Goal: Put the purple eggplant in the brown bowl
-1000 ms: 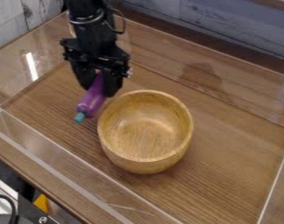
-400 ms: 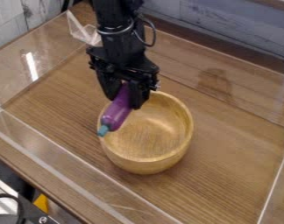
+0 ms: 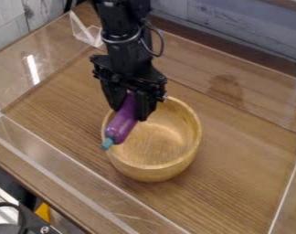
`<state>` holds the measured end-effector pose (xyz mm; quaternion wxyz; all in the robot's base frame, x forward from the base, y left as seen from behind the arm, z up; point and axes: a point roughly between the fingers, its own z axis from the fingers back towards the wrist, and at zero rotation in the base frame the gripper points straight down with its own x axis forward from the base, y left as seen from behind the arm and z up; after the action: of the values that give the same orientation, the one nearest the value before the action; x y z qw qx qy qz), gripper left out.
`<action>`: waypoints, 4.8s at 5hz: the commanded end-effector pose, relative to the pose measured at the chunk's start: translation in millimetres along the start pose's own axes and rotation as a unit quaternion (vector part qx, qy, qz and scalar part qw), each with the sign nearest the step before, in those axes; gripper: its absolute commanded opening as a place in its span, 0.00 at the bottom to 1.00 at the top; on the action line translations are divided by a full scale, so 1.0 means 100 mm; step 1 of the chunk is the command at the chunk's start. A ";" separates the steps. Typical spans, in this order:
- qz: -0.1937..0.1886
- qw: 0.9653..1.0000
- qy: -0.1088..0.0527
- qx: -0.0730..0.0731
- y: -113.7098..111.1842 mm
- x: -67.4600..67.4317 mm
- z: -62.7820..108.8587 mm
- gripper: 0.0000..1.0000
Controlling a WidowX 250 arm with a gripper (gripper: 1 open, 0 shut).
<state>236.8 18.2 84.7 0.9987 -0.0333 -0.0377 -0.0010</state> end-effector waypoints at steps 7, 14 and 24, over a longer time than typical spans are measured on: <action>0.025 0.999 -0.043 0.023 -0.04 0.02 0.57 1.00; 0.065 0.996 -0.047 0.033 0.00 -0.10 0.60 1.00; 0.141 0.983 -0.105 0.055 0.69 0.69 0.66 1.00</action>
<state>295.6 87.2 134.3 0.9836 0.0100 -0.1084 0.1441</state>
